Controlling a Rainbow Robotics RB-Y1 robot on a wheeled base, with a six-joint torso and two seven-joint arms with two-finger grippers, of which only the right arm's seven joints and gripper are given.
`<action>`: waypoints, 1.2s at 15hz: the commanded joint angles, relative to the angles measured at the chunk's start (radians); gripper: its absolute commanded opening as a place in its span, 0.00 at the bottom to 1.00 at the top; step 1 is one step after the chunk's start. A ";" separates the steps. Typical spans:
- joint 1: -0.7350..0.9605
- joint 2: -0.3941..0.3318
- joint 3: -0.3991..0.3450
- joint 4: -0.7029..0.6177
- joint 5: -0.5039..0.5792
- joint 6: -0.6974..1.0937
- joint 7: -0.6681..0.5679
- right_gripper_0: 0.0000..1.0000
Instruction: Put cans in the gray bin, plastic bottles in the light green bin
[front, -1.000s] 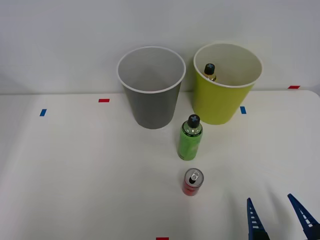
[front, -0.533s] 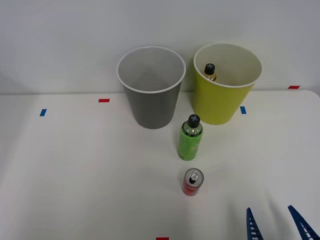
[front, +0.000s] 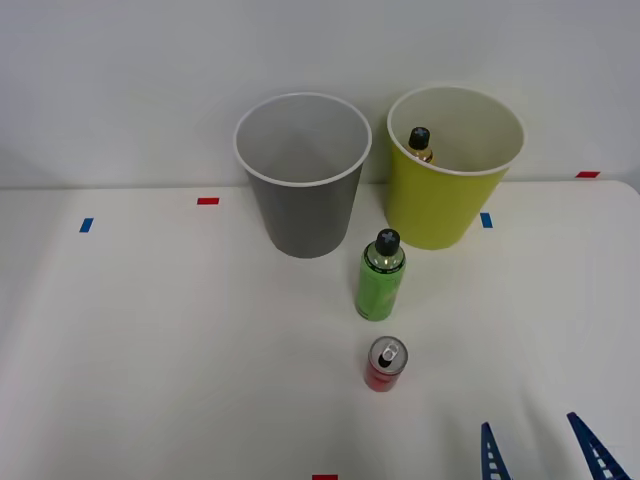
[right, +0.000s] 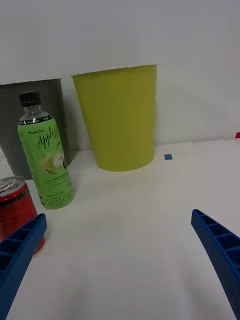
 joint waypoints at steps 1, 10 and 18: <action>-0.001 -0.001 0.004 0.006 0.000 -0.001 0.108 1.00; 0.007 -0.010 -0.002 0.006 0.009 -0.002 0.122 1.00; 0.007 -0.010 -0.002 0.006 0.009 -0.002 0.122 1.00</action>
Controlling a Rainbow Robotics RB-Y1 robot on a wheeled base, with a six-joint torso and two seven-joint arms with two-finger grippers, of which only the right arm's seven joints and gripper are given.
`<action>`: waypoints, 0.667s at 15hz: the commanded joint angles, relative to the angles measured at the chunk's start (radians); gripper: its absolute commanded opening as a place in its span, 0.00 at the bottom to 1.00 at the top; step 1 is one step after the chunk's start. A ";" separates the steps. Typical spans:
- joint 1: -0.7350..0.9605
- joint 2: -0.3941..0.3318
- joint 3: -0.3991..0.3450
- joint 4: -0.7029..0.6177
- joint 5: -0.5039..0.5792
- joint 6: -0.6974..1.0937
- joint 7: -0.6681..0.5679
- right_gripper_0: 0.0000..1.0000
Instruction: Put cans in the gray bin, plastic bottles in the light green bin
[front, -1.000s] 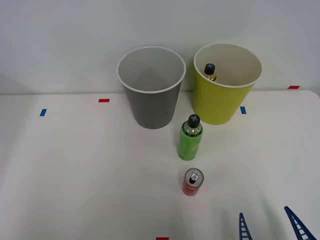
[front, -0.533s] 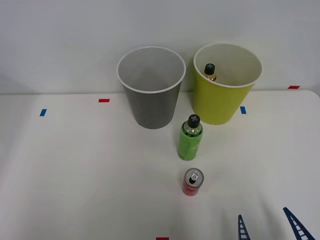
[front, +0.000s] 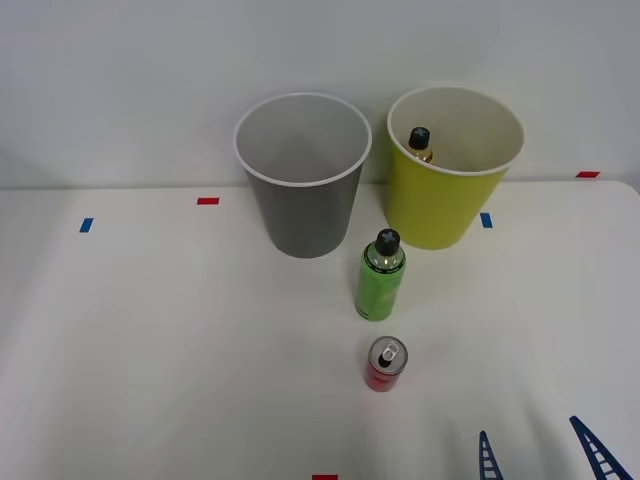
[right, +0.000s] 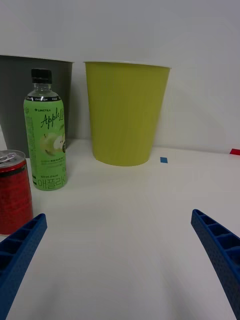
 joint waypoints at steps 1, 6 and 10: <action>0.000 0.000 0.000 0.000 0.000 0.000 0.000 1.00; 0.000 0.000 0.000 0.000 0.000 0.000 0.000 1.00; 0.000 0.000 0.000 0.000 0.000 0.000 0.000 1.00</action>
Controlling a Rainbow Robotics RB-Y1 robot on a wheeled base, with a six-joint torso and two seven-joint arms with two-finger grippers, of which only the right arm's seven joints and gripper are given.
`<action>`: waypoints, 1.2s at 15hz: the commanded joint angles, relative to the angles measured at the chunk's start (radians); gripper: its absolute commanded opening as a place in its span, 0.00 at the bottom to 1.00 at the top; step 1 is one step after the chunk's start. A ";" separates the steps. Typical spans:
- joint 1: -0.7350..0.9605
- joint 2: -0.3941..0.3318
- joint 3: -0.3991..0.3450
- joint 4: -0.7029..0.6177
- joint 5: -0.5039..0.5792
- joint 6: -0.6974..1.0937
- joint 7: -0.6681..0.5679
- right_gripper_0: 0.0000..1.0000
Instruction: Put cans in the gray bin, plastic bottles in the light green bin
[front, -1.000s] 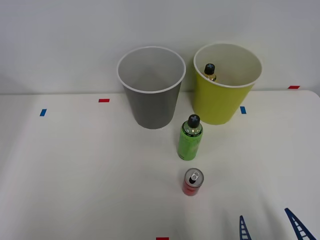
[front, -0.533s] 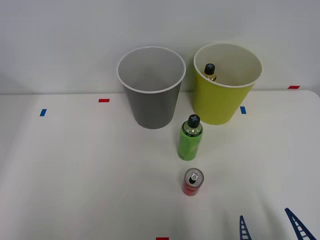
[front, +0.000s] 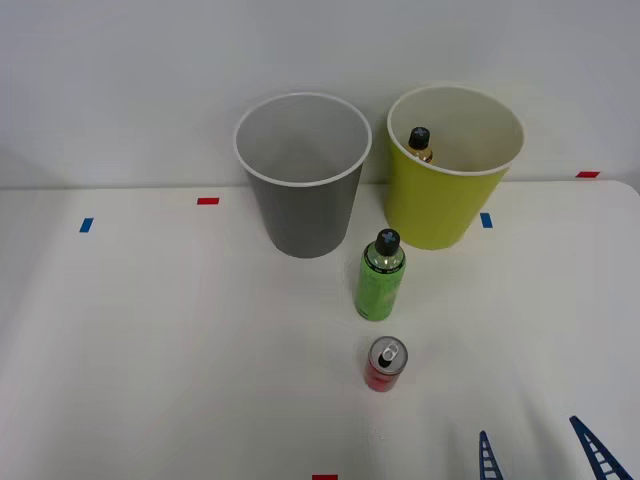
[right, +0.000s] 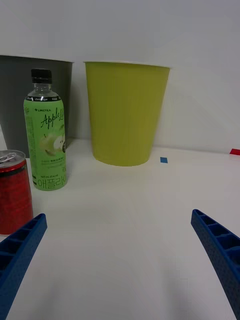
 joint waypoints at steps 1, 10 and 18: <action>0.000 0.000 0.000 0.000 0.000 0.000 0.000 1.00; 0.000 0.000 0.000 0.000 0.000 0.000 0.000 1.00; 0.000 0.000 0.000 0.000 0.000 0.000 0.000 1.00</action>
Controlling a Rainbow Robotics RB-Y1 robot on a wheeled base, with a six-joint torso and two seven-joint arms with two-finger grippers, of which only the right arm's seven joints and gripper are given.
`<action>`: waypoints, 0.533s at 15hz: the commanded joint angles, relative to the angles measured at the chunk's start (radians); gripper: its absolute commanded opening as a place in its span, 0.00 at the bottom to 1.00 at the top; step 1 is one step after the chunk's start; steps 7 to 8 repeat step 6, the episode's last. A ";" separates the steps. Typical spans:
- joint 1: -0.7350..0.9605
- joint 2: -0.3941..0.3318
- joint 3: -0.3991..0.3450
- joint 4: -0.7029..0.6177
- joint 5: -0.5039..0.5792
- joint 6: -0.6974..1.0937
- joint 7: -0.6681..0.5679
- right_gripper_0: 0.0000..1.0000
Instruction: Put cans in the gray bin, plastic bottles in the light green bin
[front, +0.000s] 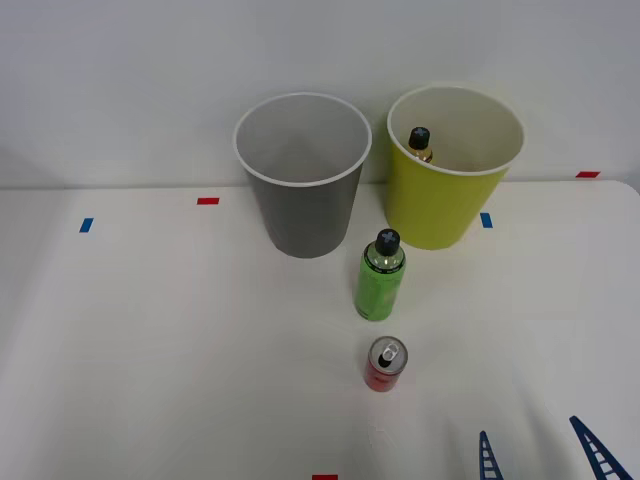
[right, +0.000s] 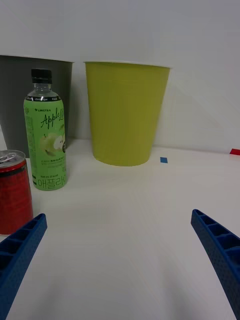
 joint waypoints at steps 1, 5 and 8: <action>0.000 0.000 0.000 0.000 0.000 0.000 0.000 1.00; 0.000 0.000 0.000 0.000 0.000 0.000 0.000 1.00; 0.000 0.000 0.000 0.000 0.000 0.000 0.000 1.00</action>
